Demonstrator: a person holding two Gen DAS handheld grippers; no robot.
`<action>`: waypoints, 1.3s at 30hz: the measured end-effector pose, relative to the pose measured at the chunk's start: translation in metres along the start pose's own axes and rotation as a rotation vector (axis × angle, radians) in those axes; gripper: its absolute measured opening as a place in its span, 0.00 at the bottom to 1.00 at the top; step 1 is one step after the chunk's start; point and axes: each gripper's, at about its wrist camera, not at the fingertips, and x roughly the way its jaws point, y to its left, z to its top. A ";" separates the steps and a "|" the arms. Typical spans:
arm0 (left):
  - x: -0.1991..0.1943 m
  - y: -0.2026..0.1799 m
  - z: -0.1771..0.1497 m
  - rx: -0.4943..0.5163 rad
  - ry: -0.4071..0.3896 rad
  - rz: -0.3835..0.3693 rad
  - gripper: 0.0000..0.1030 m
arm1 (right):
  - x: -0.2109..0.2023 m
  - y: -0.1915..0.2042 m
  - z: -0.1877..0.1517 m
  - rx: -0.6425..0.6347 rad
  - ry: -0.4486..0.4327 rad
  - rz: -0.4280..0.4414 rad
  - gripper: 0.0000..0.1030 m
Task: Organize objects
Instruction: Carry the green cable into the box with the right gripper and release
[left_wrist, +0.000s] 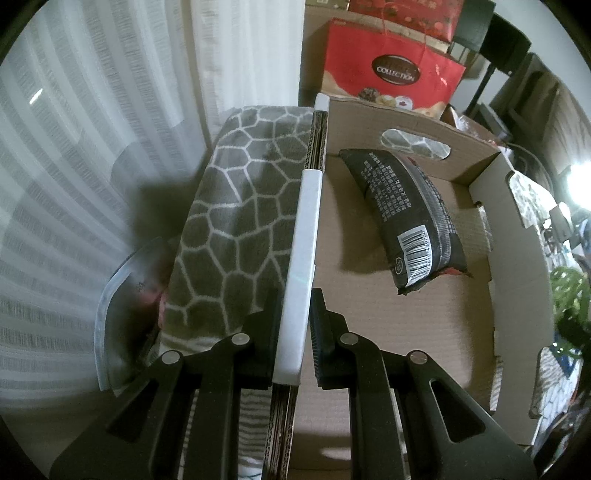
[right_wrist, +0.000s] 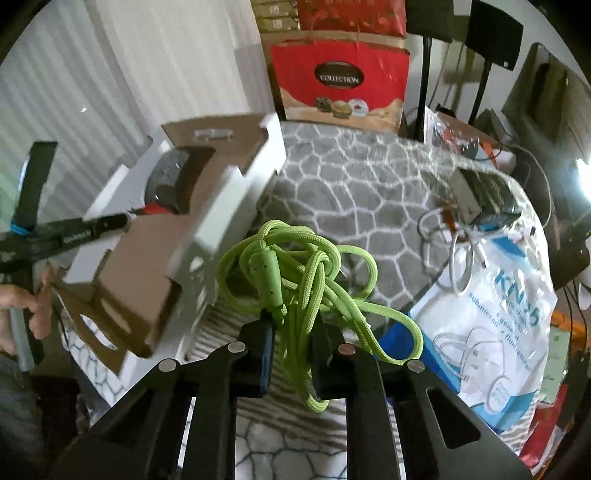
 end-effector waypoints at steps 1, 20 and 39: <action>0.000 0.000 0.000 0.001 0.000 0.000 0.14 | -0.003 0.001 0.003 -0.001 -0.008 0.002 0.14; -0.001 -0.002 0.000 -0.005 0.002 -0.007 0.13 | -0.023 0.060 0.079 -0.048 -0.070 0.104 0.14; 0.000 0.004 0.001 -0.016 0.003 -0.028 0.13 | 0.060 0.087 0.114 0.033 0.009 0.162 0.14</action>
